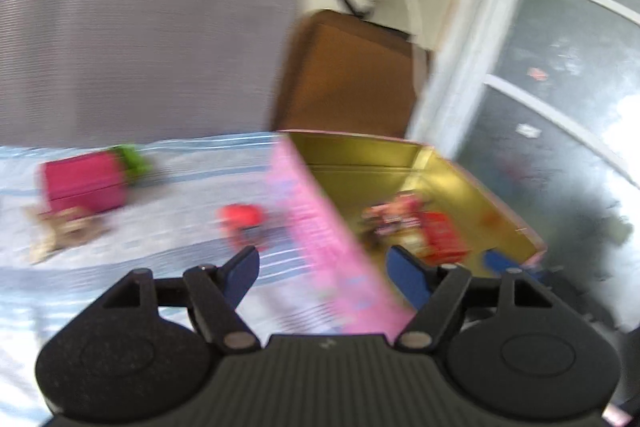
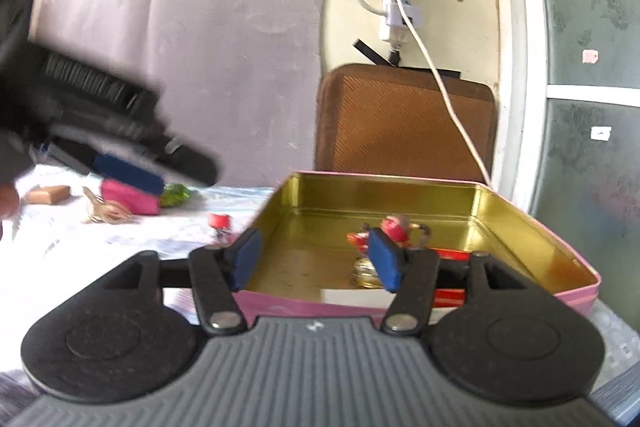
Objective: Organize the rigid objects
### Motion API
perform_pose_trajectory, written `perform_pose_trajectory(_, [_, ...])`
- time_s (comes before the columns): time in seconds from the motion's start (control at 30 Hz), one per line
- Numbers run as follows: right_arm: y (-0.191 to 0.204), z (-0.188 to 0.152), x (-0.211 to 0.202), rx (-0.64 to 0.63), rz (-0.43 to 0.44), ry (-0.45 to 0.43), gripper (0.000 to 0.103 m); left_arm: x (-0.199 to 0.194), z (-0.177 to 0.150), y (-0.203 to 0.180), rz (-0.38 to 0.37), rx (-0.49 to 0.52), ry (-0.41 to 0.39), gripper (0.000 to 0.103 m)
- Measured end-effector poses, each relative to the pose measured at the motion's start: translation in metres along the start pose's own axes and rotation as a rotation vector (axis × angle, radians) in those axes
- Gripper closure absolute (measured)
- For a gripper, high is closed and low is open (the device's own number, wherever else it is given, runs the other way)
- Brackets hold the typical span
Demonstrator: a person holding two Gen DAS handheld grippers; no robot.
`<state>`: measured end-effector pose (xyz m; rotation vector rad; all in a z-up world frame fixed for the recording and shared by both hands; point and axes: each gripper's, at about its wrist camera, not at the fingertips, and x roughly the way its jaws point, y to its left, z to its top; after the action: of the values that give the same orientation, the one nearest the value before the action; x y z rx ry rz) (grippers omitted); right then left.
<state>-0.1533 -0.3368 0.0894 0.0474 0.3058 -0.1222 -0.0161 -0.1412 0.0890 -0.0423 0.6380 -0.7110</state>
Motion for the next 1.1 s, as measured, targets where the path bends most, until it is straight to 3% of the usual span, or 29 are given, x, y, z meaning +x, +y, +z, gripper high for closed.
perform_pose_trajectory(0.2, [0.047, -0.004, 0.002, -0.042, 0.115, 0.030, 0.035, -0.020, -0.031, 0.076, 0.207, -0.067, 0.016, 0.031])
perform_pose_trajectory(0.4, [0.096, -0.020, 0.020, -0.093, 0.235, 0.129, 0.033, -0.035, -0.055, 0.136, 0.349, -0.152, 0.008, 0.031])
perform_pose_trajectory(0.53, [0.116, -0.028, 0.029, -0.134, 0.262, 0.178, 0.031, -0.038, -0.069, 0.160, 0.354, -0.197, 0.020, 0.030])
perform_pose_trajectory(0.63, [0.119, -0.029, 0.035, -0.145, 0.262, 0.208, 0.030, -0.044, -0.078, 0.154, 0.354, -0.159, -0.012, 0.023])
perform_pose_trajectory(1.1, [0.105, -0.036, 0.047, -0.019, 0.251, 0.300, 0.026, -0.040, -0.078, 0.150, 0.340, -0.137, -0.032, 0.021])
